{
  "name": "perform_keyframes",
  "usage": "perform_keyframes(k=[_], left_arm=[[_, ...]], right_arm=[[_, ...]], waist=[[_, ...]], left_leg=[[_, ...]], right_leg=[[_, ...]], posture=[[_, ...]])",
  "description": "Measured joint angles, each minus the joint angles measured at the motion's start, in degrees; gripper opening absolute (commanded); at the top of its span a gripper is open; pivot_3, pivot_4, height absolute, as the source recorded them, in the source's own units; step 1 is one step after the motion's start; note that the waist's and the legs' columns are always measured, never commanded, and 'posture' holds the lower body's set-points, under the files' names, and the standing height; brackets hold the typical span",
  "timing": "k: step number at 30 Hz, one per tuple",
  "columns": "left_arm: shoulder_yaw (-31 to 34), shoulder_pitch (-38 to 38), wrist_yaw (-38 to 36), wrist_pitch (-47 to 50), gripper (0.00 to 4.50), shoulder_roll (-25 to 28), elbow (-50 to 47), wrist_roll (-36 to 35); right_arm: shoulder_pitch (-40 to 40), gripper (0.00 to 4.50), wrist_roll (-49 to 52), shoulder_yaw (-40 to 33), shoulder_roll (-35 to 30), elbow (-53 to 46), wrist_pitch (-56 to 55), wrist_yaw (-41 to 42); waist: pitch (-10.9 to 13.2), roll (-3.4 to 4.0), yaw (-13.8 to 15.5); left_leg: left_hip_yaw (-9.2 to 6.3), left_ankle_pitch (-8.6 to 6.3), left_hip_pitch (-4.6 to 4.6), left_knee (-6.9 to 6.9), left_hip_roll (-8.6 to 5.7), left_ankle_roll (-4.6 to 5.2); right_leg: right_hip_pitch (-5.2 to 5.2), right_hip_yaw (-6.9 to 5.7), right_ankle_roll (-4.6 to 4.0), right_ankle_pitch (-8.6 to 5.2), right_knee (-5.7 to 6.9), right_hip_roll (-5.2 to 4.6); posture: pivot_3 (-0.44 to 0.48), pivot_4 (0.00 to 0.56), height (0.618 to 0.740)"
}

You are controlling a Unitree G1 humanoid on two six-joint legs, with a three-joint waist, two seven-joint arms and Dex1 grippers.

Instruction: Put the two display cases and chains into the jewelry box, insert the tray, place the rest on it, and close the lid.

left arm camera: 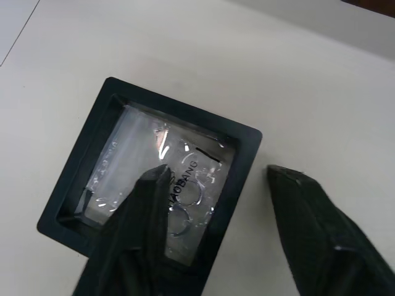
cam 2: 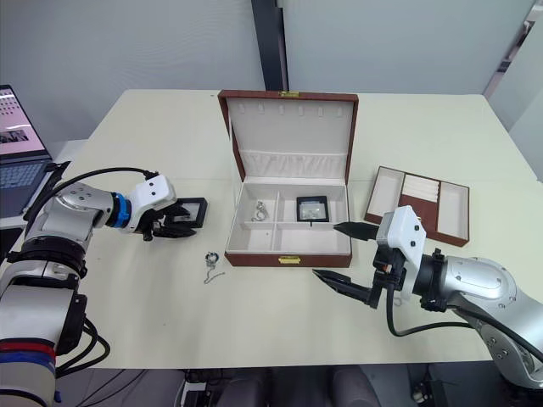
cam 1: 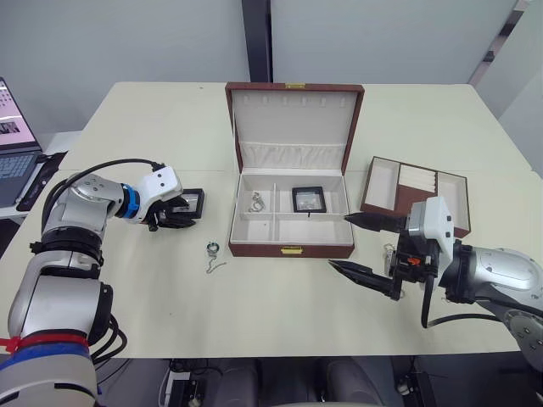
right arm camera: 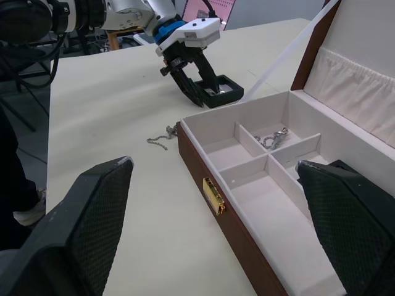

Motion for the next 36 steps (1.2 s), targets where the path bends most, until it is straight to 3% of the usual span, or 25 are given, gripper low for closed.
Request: perform_keyframes(k=[6, 17, 28, 32, 36], left_arm=[[0.08, 0.07, -0.07, 0.02, 0.02, 0.00, -0.14, -0.12], [1.27, 0.84, -2.38, 2.67, 0.02, 0.89, -4.01, -1.01], [3.64, 6.92, -12.50, 22.02, 0.02, 7.52, -37.15, -9.59], [2.64, 5.19, -13.79, 30.37, 0.02, 7.12, -46.50, -12.03], [-0.60, 0.24, -14.89, 36.54, 0.02, 3.41, -51.99, -13.84]], right_arm=[[-0.03, 4.50, -0.02, 0.11, 0.00, 0.33, -0.02, 0.01], [-0.22, 4.50, 0.09, -0.05, -0.48, 0.67, -0.03, 0.43], [1.74, 4.50, 4.71, -9.15, -4.23, 0.90, 0.55, 1.87], [5.75, 4.50, 5.27, -14.33, -5.88, 0.79, 1.16, 2.17], [9.45, 4.50, 5.18, -18.09, -6.08, 0.44, 1.37, 1.52]], waist=[[0.00, 0.00, 0.00], [0.00, -0.01, 0.02], [0.00, 0.00, 0.13], [0.00, 0.00, 0.24], [0.01, -0.02, 0.42]], left_leg=[[0.00, 0.00, 0.00, 0.00, 0.00, 0.00], [-0.02, 0.00, -0.02, 0.00, 0.02, -0.01], [-0.02, 0.00, -0.02, 0.00, 0.02, -0.01], [-0.03, 0.00, -0.02, 0.00, -0.01, 0.00], [0.00, 0.00, -0.01, 0.03, -0.05, 0.00]], right_leg=[[0.00, 0.00, 0.00, 0.00, 0.00, 0.00], [-0.01, -0.01, 0.00, 0.00, 0.00, 0.00], [0.04, 0.02, 0.00, 0.00, -0.03, -0.01], [0.08, 0.01, 0.00, 0.00, -0.06, 0.00], [0.15, 0.05, 0.00, 0.00, -0.10, 0.00]], posture=[[0.000, 0.150, 0.740], [0.000, 0.150, 0.740], [0.000, 0.150, 0.740], [0.000, 0.150, 0.740], [0.000, 0.150, 0.740]])
